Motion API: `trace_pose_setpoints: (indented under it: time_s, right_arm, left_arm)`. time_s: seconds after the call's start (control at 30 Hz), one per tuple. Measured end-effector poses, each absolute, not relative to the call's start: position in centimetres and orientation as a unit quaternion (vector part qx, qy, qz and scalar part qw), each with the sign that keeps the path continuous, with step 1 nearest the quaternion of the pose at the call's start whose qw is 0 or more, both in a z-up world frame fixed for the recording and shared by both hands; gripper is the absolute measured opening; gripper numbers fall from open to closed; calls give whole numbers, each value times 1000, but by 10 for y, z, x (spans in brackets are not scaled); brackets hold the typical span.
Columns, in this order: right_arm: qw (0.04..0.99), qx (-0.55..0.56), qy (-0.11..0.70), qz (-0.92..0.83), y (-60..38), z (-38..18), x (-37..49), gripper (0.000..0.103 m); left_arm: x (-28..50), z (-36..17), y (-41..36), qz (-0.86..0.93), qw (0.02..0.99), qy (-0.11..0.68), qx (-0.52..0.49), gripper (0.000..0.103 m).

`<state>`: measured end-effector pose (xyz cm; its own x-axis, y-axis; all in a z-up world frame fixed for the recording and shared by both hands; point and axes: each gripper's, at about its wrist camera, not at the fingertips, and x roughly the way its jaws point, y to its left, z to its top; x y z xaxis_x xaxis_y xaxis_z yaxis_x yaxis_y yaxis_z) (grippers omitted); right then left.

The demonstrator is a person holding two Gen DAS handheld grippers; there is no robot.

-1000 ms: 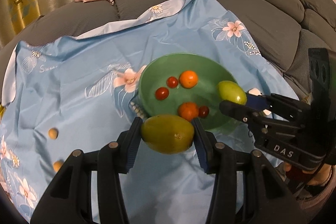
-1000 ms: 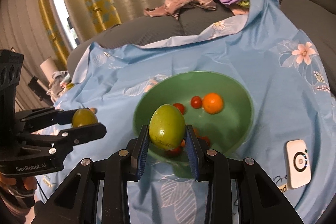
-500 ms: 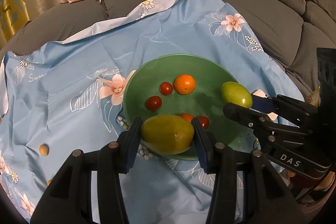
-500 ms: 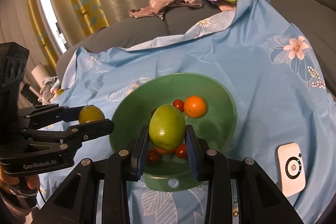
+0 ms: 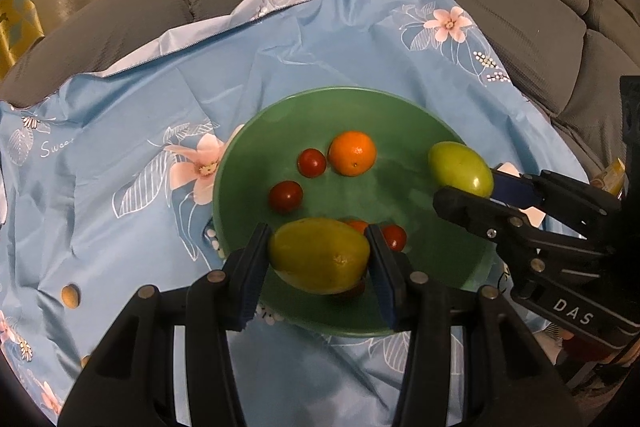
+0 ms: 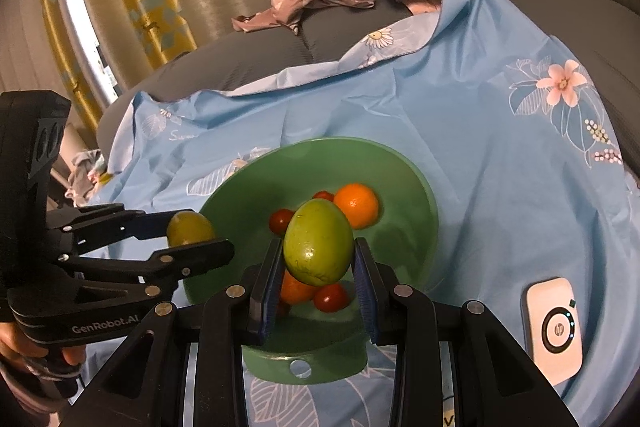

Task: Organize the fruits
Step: 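Carry both plums over the green bowl and lower them inside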

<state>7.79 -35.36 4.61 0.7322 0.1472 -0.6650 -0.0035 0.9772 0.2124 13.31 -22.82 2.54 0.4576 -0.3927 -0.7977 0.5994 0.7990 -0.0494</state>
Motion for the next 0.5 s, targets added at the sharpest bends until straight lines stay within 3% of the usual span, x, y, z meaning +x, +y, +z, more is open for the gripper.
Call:
trace_pose_setpoints:
  time_s: [0.5]
  right_arm:
    - [922,90,376,33,-354,41,84,36]
  left_arm:
    - [143,15,-236,-293,838,443,125,47]
